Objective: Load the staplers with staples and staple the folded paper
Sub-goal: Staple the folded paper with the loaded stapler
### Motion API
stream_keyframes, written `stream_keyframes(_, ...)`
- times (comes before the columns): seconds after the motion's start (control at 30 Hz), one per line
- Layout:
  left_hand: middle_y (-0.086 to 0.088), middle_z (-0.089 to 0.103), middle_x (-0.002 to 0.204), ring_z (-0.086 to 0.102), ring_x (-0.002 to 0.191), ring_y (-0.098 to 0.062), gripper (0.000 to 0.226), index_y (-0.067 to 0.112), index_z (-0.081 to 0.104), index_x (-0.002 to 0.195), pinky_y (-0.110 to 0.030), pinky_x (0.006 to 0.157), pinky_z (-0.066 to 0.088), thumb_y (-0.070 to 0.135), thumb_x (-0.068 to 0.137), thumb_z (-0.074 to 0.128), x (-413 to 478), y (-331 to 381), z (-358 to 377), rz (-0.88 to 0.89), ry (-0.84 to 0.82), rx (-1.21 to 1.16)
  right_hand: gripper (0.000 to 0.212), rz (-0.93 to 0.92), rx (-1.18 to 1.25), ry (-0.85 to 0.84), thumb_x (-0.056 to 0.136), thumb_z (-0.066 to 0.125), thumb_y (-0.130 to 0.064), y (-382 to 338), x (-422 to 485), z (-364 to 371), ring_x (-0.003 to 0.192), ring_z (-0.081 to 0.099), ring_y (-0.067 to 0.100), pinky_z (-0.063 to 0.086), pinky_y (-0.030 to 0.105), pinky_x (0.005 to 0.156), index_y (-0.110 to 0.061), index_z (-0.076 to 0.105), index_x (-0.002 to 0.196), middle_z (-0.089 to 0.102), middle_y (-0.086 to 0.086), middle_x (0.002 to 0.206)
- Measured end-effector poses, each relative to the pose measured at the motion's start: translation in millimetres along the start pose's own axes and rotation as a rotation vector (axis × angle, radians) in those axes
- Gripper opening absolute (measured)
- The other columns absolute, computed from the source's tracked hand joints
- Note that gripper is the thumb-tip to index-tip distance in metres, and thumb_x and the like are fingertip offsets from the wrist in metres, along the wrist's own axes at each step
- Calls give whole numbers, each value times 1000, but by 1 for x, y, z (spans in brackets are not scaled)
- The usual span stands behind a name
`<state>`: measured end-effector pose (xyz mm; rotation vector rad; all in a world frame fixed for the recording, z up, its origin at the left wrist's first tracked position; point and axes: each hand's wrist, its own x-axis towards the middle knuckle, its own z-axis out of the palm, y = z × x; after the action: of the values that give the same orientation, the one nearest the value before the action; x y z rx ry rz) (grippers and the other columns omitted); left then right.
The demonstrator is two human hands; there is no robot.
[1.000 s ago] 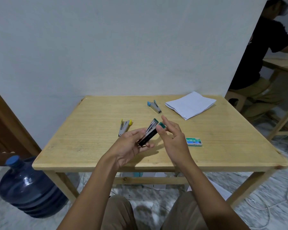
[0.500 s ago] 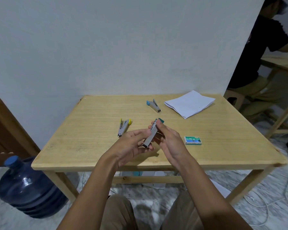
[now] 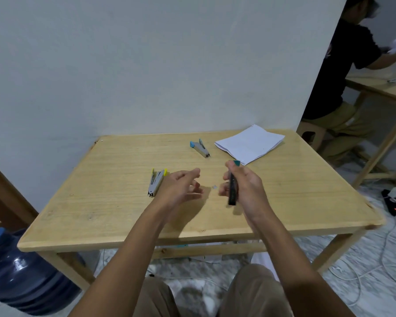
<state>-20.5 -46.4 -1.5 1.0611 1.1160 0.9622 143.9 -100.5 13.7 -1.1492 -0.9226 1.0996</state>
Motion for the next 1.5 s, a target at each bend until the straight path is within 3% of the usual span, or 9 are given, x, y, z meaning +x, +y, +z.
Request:
stream_keyframes(0.17, -4, 62, 86, 61, 67, -18, 19, 17, 65, 88, -37, 69, 58, 34, 93, 62, 69, 27, 53, 225, 140, 478, 34, 38, -239, 48, 92, 61, -49, -27, 16, -46, 47, 32, 11, 30, 26, 46, -19, 51, 80, 42, 0, 75)
stream_keyframes(0.3, -10, 63, 115, 59, 96, -19, 41, 12, 61, 121, -26, 71, 43, 39, 91, 63, 141, 42, 95, 341, 77, 822, 34, 14, -440, 78, 87, 67, -50, -32, 32, -79, 48, 38, 4, 34, 25, 55, -18, 60, 80, 44, -8, 62)
stream_keyframes(0.43, -10, 47, 144, 36, 137, -30, 59, 15, 46, 141, -37, 106, 37, 45, 92, 59, 203, 43, 121, 237, 47, 1070, 44, -12, -506, 132, 87, 68, -46, -28, 54, -104, 53, 36, 10, 31, 26, 53, -3, 60, 86, 42, -1, 65)
stream_keyframes(0.67, -5, 30, 154, 26, 143, -31, 86, 20, 28, 151, -46, 114, 22, 59, 83, 64, 257, 38, 149, 48, -47, 1433, 34, -7, -416, 193, 88, 68, -45, -20, 85, -136, 47, 30, 9, 28, 26, 48, -12, 60, 82, 34, -8, 56)
stream_keyframes(0.87, -9, 66, 115, 62, 102, -28, 51, 4, 64, 113, -37, 86, 49, 30, 72, 79, 274, 52, 142, 41, -114, 1154, 30, -10, -376, 209, 89, 67, -42, -9, 93, -143, 46, 30, 5, 29, 21, 45, -13, 62, 83, 37, -8, 57)
stream_keyframes(0.97, -4, 62, 98, 56, 86, -20, 12, 11, 66, 95, -27, 68, 44, 18, 86, 71, 258, 64, 130, 96, -136, 894, 32, 21, -369, 238, 89, 67, -41, -6, 93, -144, 44, 29, 4, 28, 20, 44, -14, 57, 76, 37, -7, 58)
stream_keyframes(1.13, -5, 66, 84, 62, 62, -12, 6, 11, 61, 91, -20, 52, 49, 14, 93, 66, 182, 84, 102, 44, -288, 368, 32, 96, -223, 424, 84, 71, -48, -17, 94, -143, 54, 36, 12, 32, 28, 52, -18, 62, 84, 42, -2, 65)
stream_keyframes(1.3, -5, 72, 90, 67, 72, -18, 6, 13, 63, 89, -26, 59, 51, 15, 95, 63, 108, 82, 67, 62, -335, 79, 45, 109, -138, 376, 79, 72, -58, -34, 80, -116, 53, 29, 12, 26, 27, 51, -18, 68, 98, 32, -6, 59)
stream_keyframes(1.5, -14, 71, 109, 69, 84, -25, 20, 7, 58, 108, -29, 65, 56, 17, 93, 66, 47, 69, 30, 54, -261, -1, 23, 7, -7, 229, 85, 76, -32, -33, 56, -82, 47, 25, 10, 23, 29, 50, -18, 57, 88, 39, -4, 59)
